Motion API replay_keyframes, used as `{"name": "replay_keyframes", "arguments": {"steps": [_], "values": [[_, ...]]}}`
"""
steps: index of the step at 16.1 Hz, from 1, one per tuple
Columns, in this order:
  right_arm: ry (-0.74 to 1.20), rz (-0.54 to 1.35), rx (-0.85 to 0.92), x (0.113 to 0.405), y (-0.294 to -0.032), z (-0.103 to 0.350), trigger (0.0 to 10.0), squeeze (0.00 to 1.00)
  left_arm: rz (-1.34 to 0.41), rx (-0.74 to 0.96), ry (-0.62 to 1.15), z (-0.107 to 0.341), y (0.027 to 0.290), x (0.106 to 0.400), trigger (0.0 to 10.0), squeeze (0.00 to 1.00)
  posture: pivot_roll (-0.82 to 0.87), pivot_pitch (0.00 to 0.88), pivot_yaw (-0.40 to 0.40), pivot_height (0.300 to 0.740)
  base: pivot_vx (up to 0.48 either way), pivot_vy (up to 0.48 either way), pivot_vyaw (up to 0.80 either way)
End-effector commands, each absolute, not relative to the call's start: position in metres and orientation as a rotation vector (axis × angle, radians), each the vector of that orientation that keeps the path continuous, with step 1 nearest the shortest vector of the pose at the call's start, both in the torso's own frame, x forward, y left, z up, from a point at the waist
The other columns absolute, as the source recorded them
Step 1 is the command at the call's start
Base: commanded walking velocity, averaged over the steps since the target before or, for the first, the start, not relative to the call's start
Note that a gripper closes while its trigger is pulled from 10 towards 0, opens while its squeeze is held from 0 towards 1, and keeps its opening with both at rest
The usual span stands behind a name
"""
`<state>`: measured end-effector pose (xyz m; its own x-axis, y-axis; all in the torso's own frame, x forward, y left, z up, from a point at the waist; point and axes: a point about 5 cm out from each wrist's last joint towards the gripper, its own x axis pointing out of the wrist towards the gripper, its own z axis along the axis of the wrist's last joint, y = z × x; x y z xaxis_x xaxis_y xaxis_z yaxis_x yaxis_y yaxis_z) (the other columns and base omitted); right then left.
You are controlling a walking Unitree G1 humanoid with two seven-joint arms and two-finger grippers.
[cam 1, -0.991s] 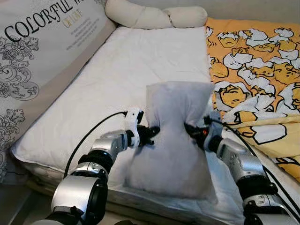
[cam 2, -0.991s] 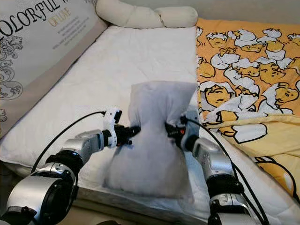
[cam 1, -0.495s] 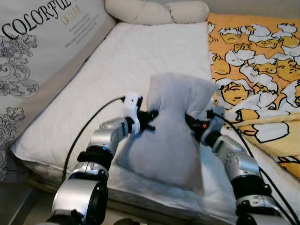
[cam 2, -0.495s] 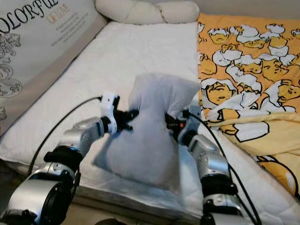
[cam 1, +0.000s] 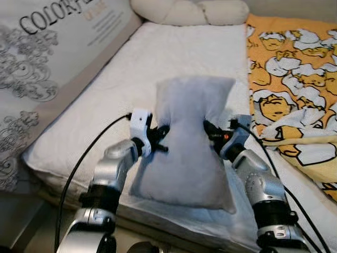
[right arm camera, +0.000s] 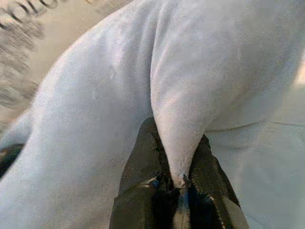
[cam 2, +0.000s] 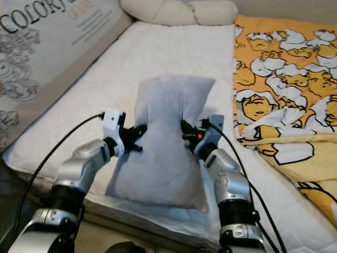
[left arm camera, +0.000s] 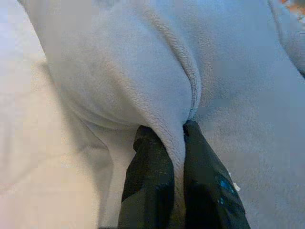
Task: Clean up the room
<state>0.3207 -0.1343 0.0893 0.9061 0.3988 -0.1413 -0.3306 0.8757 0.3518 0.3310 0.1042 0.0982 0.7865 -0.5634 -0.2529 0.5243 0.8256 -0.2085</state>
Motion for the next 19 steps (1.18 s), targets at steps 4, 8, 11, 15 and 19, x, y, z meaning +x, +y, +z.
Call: {"name": "replay_keyframes", "arguments": {"steps": [4,8,11,15,19], "values": [[0.138,0.329,0.194,0.318,-0.134,0.104,10.0,0.0,-0.445,0.012,0.172,0.118,0.112,0.332,10.0,0.0,0.06,0.0,0.035,0.74,0.0,0.0,0.0],[0.122,0.243,0.31,0.31,-0.137,0.106,10.0,0.0,-0.431,0.071,0.116,0.125,0.111,0.329,10.0,0.0,0.08,0.0,0.015,0.74,0.0,0.0,-0.1],[0.132,0.272,0.295,0.307,-0.127,0.106,10.0,0.0,-0.442,0.071,0.115,0.126,0.107,0.328,10.0,0.0,0.06,0.0,0.028,0.74,0.0,0.081,-0.71],[0.132,0.235,0.305,0.309,-0.133,0.107,10.0,0.0,-0.425,0.081,0.119,0.128,0.111,0.332,10.0,0.0,0.06,0.0,0.033,0.74,0.0,0.31,-0.72],[0.139,0.221,0.315,0.311,-0.134,0.106,10.0,0.0,-0.414,0.096,0.12,0.128,0.115,0.333,10.0,0.0,0.07,0.0,0.035,0.74,0.0,0.349,0.0]]}}
